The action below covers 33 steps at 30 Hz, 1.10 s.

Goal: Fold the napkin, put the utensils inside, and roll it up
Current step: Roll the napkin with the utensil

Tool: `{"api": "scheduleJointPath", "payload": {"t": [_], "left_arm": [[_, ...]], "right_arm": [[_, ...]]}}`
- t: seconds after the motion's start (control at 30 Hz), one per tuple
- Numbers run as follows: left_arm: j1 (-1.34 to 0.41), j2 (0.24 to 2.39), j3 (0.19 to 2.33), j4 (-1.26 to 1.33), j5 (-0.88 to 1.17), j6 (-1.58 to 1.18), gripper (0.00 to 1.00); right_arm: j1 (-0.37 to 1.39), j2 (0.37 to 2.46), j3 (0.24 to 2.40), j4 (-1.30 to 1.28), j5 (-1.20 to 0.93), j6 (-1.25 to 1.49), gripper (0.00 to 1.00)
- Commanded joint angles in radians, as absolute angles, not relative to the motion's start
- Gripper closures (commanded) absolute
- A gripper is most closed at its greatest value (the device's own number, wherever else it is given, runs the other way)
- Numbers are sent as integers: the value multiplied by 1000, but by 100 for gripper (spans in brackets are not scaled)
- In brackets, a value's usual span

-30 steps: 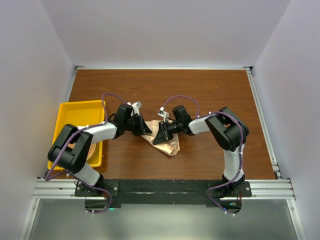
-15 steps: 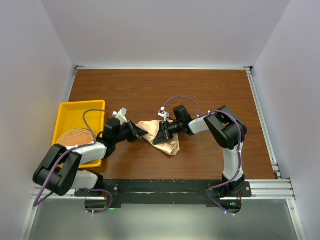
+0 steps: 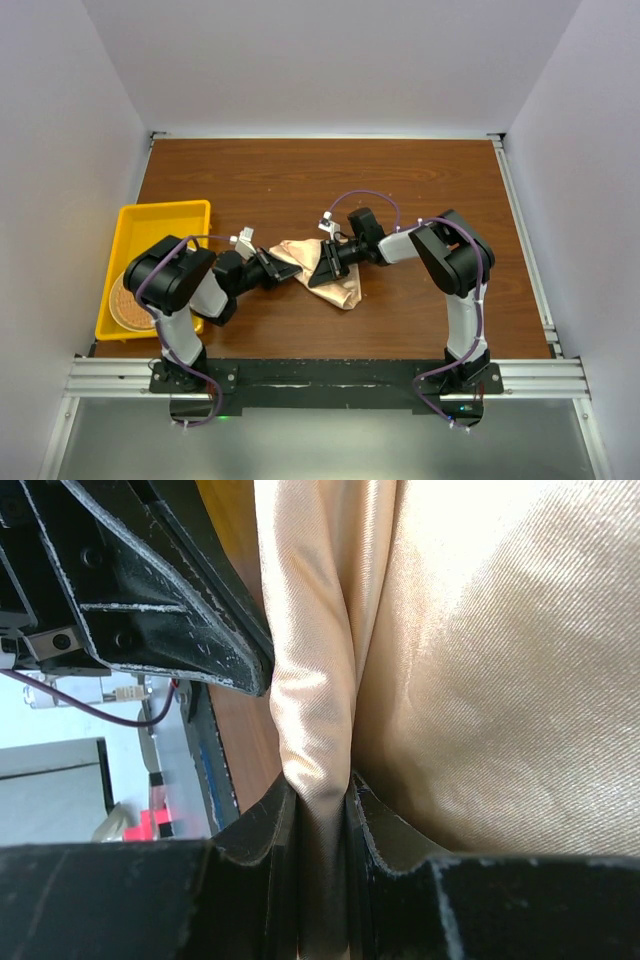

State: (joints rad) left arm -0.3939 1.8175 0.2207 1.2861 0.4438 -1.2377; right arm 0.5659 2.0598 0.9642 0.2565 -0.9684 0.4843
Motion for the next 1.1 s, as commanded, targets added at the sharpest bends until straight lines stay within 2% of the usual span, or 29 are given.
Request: {"api": "scheduleJointPath", "payload": {"t": [0.0, 0.3, 0.33, 0.37, 0.47, 0.67, 0.83, 1.0, 1.07], "left_arm": [[-396, 1839, 250, 1369, 375, -1168, 100], [-393, 1824, 317, 982, 288, -1080, 100], [-394, 1827, 324, 959, 288, -1072, 100], [-393, 1832, 327, 948, 288, -1068, 100], [-393, 1839, 339, 911, 290, -1063, 100], [-393, 1850, 370, 867, 308, -1045, 100], [-393, 1833, 400, 819, 318, -1035, 100], [-394, 1827, 425, 781, 330, -1028, 100], [-394, 1829, 434, 761, 337, -1026, 100]], "right_arm": [[561, 2140, 940, 23, -718, 393, 97], [561, 2111, 982, -87, -675, 336, 77], [561, 2099, 988, -107, -667, 327, 73], [561, 2082, 994, -129, -643, 316, 65], [561, 2042, 1038, -244, -626, 264, 54], [561, 1984, 1103, -402, -558, 192, 46], [568, 1876, 1130, -485, -372, 173, 33], [594, 1789, 1204, -583, -158, 108, 26], [650, 1758, 1200, -572, -57, 69, 16]]}}
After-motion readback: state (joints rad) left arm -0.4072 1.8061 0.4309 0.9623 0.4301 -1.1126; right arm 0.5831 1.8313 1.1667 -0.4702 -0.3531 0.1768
